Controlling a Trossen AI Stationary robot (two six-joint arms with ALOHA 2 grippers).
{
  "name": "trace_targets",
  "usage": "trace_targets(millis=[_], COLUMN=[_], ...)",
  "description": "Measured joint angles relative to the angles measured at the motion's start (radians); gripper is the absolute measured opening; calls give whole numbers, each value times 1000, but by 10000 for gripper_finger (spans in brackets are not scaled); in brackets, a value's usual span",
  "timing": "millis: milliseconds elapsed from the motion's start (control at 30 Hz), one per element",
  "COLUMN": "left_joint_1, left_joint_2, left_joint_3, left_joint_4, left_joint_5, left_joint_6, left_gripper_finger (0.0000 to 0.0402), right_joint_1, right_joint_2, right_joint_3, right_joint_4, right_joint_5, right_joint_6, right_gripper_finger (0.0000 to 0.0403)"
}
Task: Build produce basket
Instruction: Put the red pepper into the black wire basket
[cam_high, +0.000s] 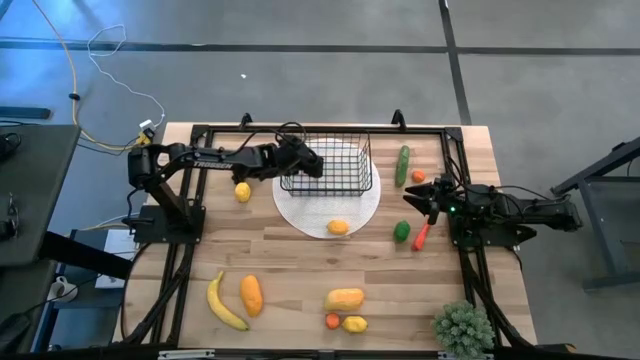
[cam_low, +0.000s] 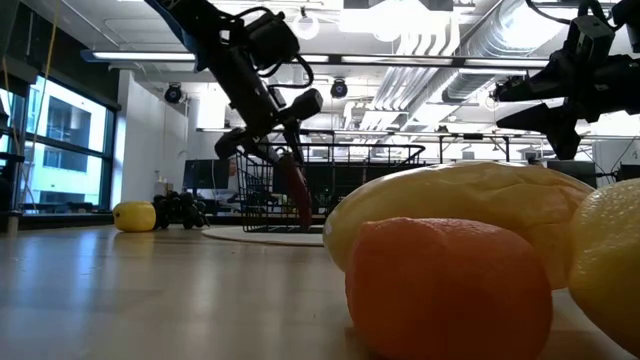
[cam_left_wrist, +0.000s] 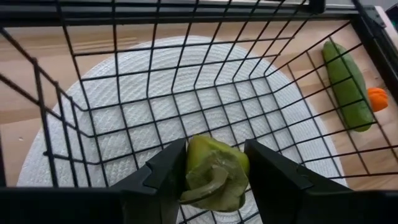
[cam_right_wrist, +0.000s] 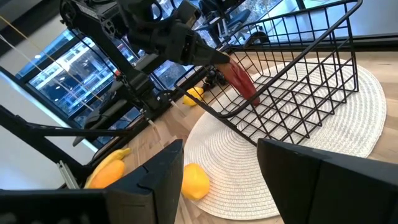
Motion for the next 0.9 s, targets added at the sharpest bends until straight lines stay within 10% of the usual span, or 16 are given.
trace_targets(millis=[467, 900], left_joint_1=[4, 50], left_joint_2=[-1, -1], left_joint_3=[176, 188], left_joint_4=[-245, -239], left_joint_5=[-122, -23], left_joint_6=[148, 155], left_gripper_finger=[152, 173], right_joint_1=[0, 0], right_joint_2=[0, 0], right_joint_3=[0, 0], right_joint_4=[0, 0], right_joint_5=[-1, -1], right_joint_6=[0, 0], right_gripper_finger=[186, 186])
